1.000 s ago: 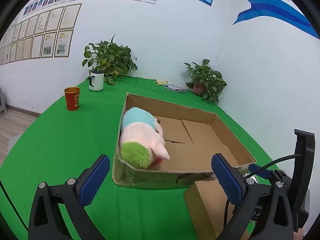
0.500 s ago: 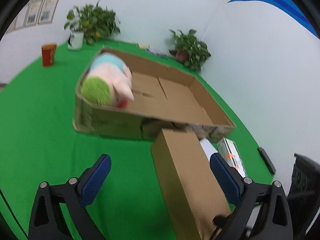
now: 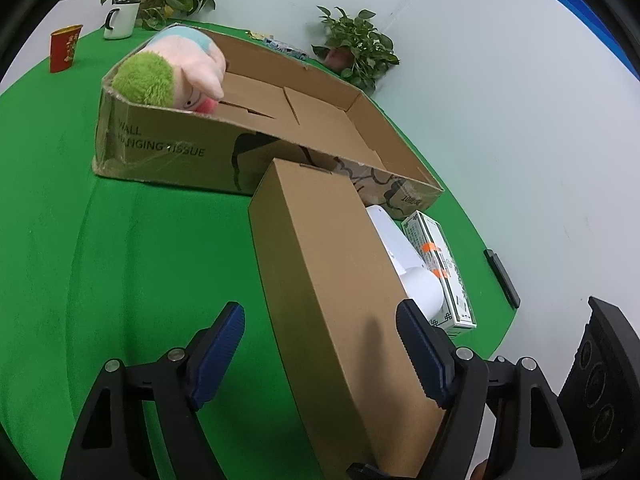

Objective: Organize objects
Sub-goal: 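Grasp the long cardboard insert tray with the right gripper and lift it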

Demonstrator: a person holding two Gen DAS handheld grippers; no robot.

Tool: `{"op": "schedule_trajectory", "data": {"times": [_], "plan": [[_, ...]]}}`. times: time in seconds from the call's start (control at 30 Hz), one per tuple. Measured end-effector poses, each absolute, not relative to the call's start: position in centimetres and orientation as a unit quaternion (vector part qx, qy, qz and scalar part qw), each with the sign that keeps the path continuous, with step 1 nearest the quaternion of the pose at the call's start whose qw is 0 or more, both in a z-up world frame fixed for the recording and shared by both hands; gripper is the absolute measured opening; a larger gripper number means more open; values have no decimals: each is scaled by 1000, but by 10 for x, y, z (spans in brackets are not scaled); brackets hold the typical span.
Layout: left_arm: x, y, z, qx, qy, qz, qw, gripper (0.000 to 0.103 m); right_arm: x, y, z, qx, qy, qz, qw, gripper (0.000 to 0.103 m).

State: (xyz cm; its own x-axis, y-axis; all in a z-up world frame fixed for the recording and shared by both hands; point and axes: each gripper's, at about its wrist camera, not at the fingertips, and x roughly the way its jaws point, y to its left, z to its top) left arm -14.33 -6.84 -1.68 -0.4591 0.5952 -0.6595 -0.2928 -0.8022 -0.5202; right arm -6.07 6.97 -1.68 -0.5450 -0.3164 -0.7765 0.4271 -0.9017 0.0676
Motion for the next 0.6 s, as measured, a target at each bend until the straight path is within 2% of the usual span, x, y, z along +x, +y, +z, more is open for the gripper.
{"op": "schedule_trajectory", "data": {"times": [0.13,0.5,0.53,0.6], "plan": [[-138,-82,-19,-451,-180,837,253,76,-60,73,-16,425,47,-877,219,89],[-127,-120,-20,-455,-228,827,237,76,-76,83,-20,459,-122,-814,334,87],[-127,-121,-20,-457,-233,824,241,75,-77,83,-20,461,-130,-809,340,87],[-128,-119,-21,-460,-240,818,249,67,-80,87,-23,465,-151,-797,355,86]]}}
